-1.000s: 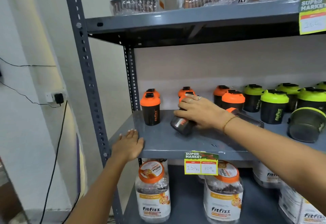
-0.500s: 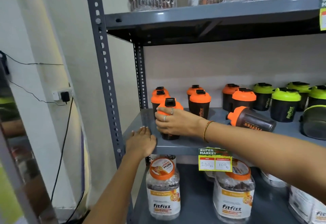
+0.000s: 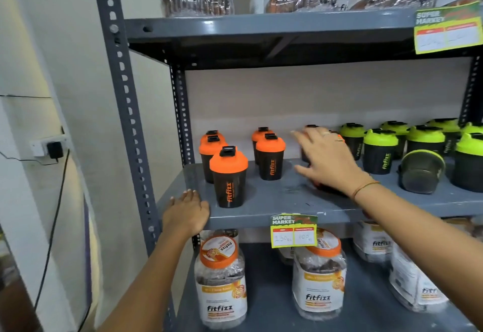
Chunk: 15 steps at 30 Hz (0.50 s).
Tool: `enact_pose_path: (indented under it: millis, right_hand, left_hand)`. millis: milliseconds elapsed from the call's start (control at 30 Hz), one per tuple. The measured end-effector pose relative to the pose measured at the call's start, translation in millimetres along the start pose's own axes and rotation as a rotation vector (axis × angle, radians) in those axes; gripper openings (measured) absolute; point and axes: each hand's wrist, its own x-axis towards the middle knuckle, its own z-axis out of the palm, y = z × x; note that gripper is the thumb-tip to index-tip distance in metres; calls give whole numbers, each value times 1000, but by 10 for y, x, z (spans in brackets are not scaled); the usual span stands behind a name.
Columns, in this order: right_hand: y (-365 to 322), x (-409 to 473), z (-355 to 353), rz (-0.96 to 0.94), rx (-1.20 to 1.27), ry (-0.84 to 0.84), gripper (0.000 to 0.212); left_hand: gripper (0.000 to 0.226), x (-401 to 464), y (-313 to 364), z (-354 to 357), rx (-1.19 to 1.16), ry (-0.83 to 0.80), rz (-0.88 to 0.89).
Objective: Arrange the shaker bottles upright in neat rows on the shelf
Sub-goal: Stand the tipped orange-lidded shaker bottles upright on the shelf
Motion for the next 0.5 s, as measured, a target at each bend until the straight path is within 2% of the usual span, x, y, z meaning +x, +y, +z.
enact_pose_path:
  millis: [100, 233, 400, 500]
  right_hand:
    - [444, -131, 170, 361, 70, -330, 97]
    - [648, -261, 385, 549, 310, -542, 107]
    - [615, -275, 516, 557, 389, -507, 91]
    - [499, -247, 516, 537, 469, -452, 91]
  left_hand:
    - [59, 0, 1, 11, 12, 4, 8]
    - [59, 15, -10, 18, 19, 1, 12]
    - [60, 28, -21, 17, 23, -2, 17]
    - [60, 25, -30, 21, 26, -1, 14]
